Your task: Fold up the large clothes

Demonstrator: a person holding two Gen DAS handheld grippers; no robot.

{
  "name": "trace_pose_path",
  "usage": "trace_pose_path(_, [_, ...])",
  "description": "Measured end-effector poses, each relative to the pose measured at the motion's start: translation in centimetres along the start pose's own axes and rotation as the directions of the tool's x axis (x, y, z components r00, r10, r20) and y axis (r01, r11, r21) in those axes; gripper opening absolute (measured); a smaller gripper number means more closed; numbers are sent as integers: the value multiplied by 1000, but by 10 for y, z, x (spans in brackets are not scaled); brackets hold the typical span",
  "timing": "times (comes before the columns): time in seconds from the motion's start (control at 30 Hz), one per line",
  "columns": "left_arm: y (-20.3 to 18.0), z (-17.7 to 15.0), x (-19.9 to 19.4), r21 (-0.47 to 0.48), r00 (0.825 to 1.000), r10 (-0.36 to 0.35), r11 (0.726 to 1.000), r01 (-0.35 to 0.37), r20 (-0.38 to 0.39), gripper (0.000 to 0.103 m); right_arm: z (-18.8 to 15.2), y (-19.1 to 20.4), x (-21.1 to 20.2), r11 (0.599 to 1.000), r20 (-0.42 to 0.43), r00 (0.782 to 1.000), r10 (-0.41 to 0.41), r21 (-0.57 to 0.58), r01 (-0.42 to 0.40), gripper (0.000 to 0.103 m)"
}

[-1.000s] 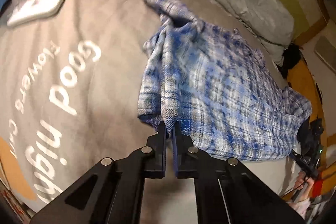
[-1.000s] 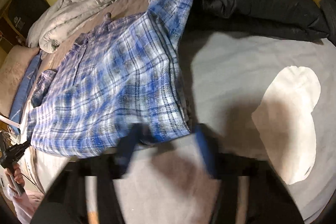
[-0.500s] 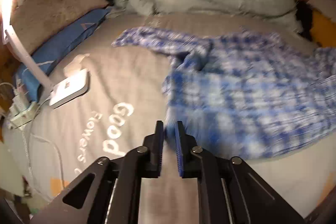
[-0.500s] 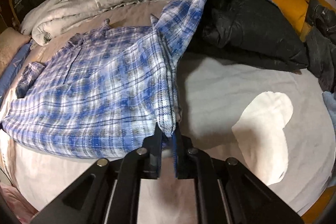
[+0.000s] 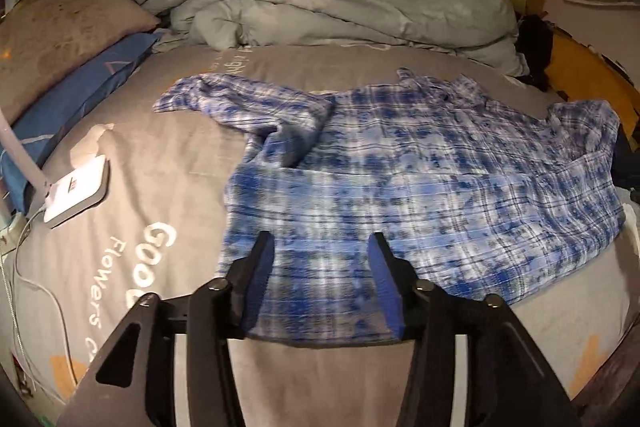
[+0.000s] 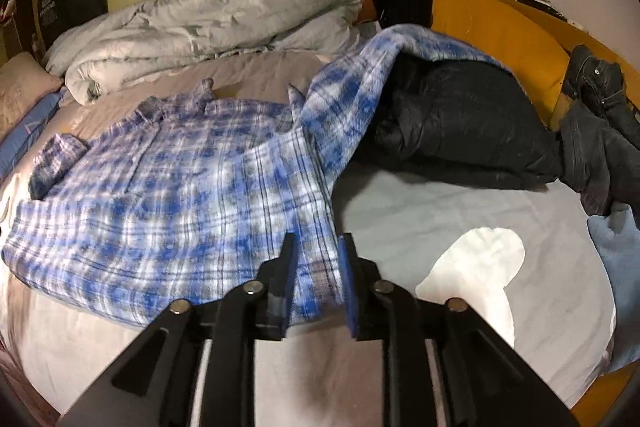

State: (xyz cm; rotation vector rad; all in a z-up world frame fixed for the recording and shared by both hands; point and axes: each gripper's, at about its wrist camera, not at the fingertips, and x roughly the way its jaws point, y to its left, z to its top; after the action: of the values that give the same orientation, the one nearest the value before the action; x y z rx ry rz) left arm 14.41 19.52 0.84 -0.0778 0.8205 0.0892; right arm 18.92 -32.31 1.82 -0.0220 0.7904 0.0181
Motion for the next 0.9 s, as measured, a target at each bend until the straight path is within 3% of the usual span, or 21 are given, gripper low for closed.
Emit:
trace_pose_path(0.3, [-32, 6, 10, 45, 999, -20, 999, 19, 29, 68, 27, -14, -7, 998, 76, 997, 19, 55, -23, 25])
trace_pose_path(0.4, [-41, 6, 18, 63, 999, -19, 998, 17, 34, 69, 51, -28, -6, 994, 116, 993, 25, 99, -37, 31])
trace_pose_path(0.6, [-56, -4, 45, 98, 1000, -16, 995, 18, -17, 70, 92, -76, 22, 931, 136, 987, 88, 341, -130, 34])
trace_pose_path(0.8, [-62, -5, 63, 98, 998, -27, 995, 32, -53, 70, 112, -91, 55, 919, 156, 986, 51, 378, -108, 34])
trace_pose_path(0.83, [-63, -4, 64, 90, 998, -36, 995, 40, -56, 70, 113, -93, 58, 915, 167, 985, 52, 387, -114, 29])
trace_pose_path(0.87, [-64, -3, 65, 86, 997, -44, 995, 49, -57, 70, 114, -95, 61, 911, 178, 982, 66, 390, -132, 7])
trace_pose_path(0.9, [-65, -2, 66, 87, 997, -48, 995, 53, -55, 70, 116, -94, 63, 913, 189, 978, 91, 377, -158, 3])
